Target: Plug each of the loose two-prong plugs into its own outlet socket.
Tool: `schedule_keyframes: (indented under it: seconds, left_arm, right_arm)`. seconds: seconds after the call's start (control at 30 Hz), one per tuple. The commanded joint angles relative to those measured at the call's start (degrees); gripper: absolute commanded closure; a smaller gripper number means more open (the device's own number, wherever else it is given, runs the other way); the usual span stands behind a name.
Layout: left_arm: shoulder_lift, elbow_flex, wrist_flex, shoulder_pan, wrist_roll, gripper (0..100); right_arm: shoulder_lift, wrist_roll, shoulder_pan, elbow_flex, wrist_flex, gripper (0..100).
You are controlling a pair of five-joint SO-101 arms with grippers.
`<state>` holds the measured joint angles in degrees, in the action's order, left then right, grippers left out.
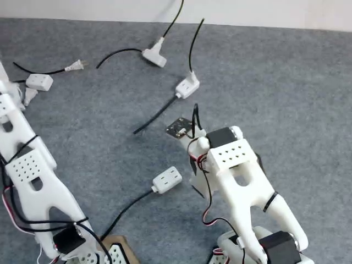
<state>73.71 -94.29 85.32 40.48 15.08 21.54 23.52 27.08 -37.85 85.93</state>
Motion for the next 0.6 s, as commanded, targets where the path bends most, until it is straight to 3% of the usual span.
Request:
schedule_keyframes:
  seconds: [0.0,0.07,0.2,0.3,0.4,0.57]
  left_arm:
    - [-12.2,-1.0,0.5,-3.6,1.4,99]
    - [-15.8,-0.8,3.8,-5.7,1.8,99]
    - [-19.1,0.5,18.5,-13.4,8.2,99]
    - [-20.1,6.5,17.5,-16.0,8.7,99]
    - [-21.8,15.3,17.6,-19.9,11.4,99]
    - [-27.6,26.3,17.4,-27.3,11.4,99]
  right_arm:
    - [2.4,-0.6,0.7,0.9,-0.7,76.8]
    - [2.4,-0.6,0.5,0.8,-1.0,76.8]
    - [2.4,-0.2,-0.7,0.9,-1.1,76.8]
    - [2.4,0.6,-4.1,0.7,-1.7,76.8]
    - [2.3,3.5,-13.1,1.7,-2.1,76.8]
    - [2.3,2.6,-37.2,8.2,-5.9,76.8]
